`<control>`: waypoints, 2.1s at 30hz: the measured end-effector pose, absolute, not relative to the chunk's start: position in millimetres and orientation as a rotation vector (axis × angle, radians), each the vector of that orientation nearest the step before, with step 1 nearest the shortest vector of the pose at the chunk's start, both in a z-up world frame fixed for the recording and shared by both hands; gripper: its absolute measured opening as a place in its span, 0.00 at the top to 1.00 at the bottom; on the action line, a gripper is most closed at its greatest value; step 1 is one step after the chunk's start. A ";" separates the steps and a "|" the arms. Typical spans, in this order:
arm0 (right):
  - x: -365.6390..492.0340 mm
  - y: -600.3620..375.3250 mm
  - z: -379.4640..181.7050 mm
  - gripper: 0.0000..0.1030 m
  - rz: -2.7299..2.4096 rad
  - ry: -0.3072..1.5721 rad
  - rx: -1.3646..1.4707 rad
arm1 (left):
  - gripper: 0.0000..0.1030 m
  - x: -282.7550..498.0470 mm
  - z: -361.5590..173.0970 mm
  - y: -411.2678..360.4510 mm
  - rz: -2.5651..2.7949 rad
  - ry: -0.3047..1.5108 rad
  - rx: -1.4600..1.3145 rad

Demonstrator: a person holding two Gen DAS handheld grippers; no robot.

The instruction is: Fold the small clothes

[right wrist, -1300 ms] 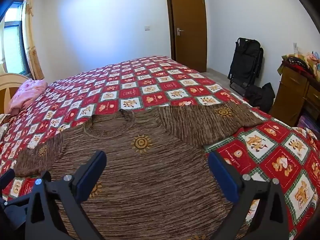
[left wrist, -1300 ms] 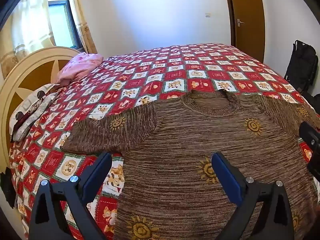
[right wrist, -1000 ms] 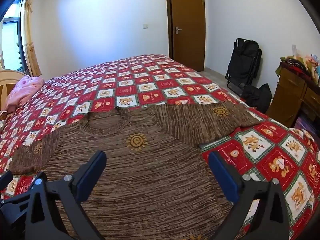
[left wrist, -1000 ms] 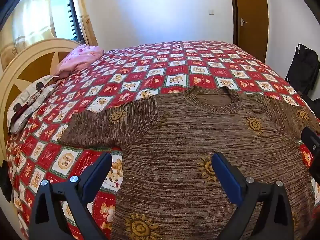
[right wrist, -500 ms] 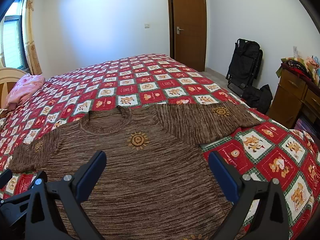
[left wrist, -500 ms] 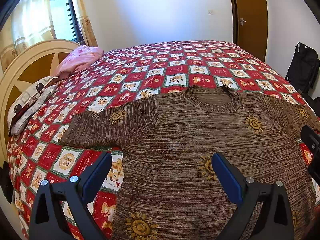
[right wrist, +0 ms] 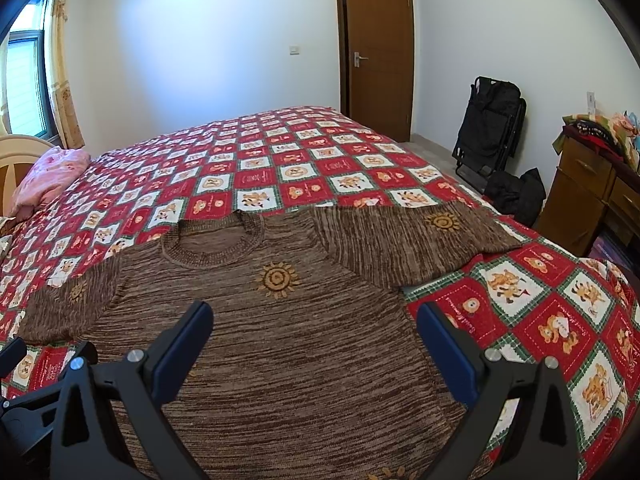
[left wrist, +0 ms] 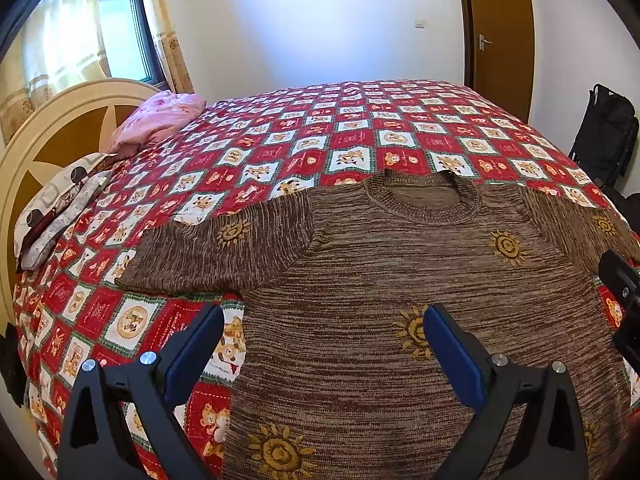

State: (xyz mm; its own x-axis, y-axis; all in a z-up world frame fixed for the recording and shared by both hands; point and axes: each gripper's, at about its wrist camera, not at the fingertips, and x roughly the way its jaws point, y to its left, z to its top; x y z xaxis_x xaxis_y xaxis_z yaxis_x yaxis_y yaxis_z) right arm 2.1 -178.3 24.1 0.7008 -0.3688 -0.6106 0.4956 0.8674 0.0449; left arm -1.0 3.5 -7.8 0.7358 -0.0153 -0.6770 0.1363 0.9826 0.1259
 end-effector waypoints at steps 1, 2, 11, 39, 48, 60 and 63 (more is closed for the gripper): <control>2.2 -178.1 23.7 0.00 -0.484 0.632 0.213 | 0.03 -0.9 -8.1 4.0 -0.085 0.744 0.168; 2.4 -177.7 23.3 0.00 -0.483 0.633 0.212 | 0.03 -0.3 -8.1 3.8 -0.084 0.746 0.167; 3.5 -178.6 22.0 0.00 -0.479 0.642 0.222 | 0.03 1.2 -8.6 4.7 -0.083 0.749 0.167; -36.6 -487.5 -1.7 0.50 -0.724 0.744 0.755 | 0.03 13.3 -5.8 14.7 -0.170 0.724 0.096; -18.9 -532.4 -39.2 0.53 -0.749 0.817 0.862 | 0.03 20.6 -8.7 7.4 -0.161 0.730 0.134; -0.5 -537.0 -52.0 0.88 -0.722 0.889 0.698 | 0.03 27.0 -15.4 -3.0 -0.173 0.756 0.151; -3.5 -536.2 -44.9 0.91 -0.714 0.875 0.701 | 0.03 25.9 -13.1 -0.8 -0.174 0.752 0.144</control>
State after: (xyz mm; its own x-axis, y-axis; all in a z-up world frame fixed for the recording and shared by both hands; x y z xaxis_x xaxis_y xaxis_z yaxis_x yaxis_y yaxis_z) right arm -3.5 -536.2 -44.9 0.4511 -0.2576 -0.8545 0.7856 0.5689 0.2433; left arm 25.9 -0.8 -13.1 0.7174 -0.1051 -0.6887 0.2078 0.9758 0.0675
